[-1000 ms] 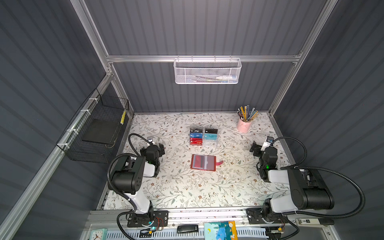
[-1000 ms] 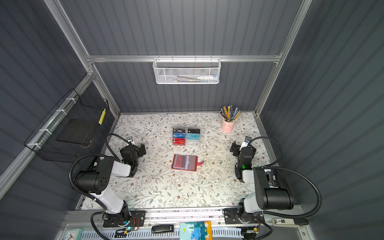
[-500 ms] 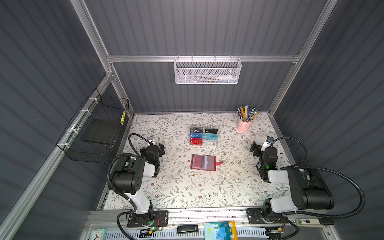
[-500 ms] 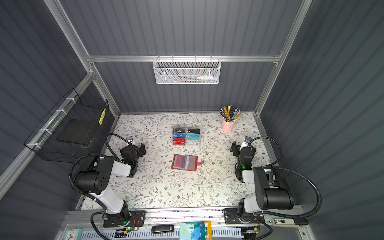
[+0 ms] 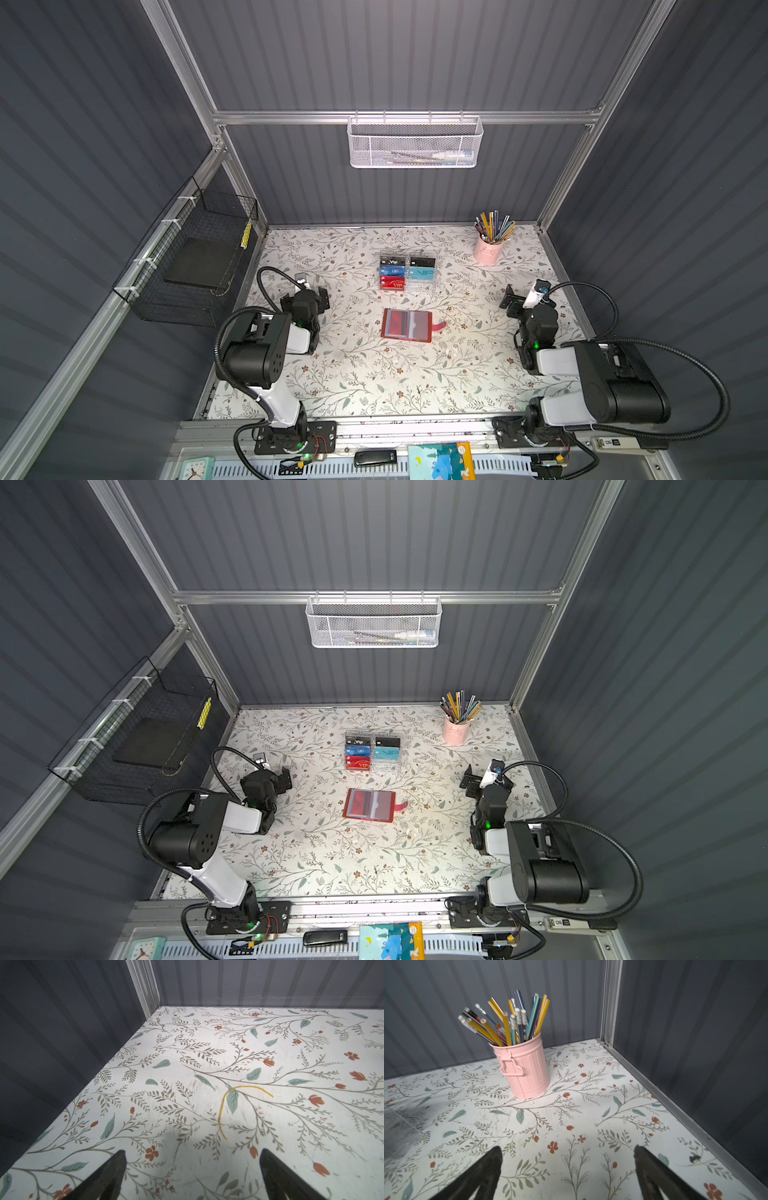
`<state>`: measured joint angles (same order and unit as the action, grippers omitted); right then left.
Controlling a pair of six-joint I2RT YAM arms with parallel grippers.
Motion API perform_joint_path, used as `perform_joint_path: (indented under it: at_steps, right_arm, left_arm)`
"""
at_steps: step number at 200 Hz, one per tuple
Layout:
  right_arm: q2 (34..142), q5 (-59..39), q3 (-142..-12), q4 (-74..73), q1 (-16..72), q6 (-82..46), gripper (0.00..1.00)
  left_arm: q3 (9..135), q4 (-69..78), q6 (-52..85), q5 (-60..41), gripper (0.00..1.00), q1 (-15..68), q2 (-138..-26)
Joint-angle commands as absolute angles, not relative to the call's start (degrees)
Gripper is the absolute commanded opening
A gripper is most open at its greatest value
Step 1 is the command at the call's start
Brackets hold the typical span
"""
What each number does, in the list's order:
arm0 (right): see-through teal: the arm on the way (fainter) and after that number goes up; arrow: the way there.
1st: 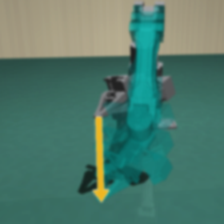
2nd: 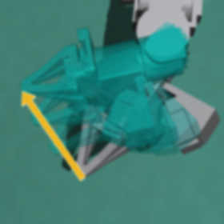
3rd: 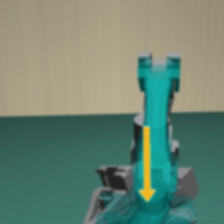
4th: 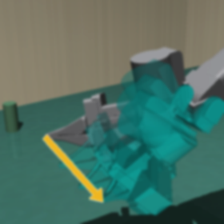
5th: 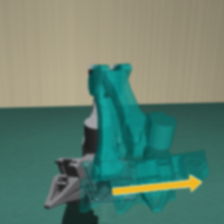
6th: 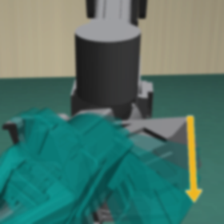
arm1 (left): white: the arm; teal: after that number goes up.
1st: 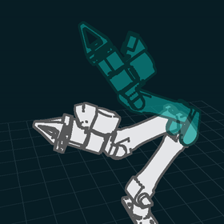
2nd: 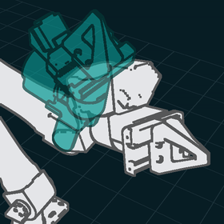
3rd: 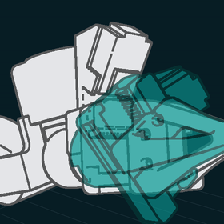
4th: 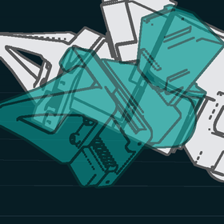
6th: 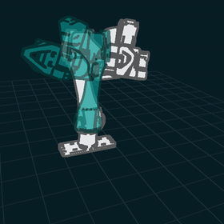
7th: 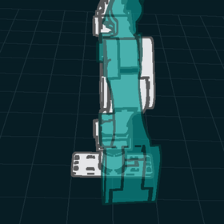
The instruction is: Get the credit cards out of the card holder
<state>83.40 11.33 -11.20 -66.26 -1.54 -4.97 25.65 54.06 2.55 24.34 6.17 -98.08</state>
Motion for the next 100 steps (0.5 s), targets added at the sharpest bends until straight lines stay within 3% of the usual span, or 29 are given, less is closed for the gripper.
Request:
perform_joint_path:
  at_steps: [1,31,100]
  right_arm:
    - [82.4,12.3,-13.6,-63.8,-1.9,-5.7,0.99]
    - [82.6,10.9,-17.7,-55.8,-1.8,-5.2,0.99]
    - [83.7,11.1,-17.8,-57.7,-1.8,-4.9,0.99]
  left_arm:
    - [25.7,55.7,1.7,24.3,1.0,6.2,-98.6]
    - [25.7,55.7,1.7,24.2,1.0,6.2,-98.6]
    - [25.7,55.8,1.7,24.3,1.0,6.2,-98.6]
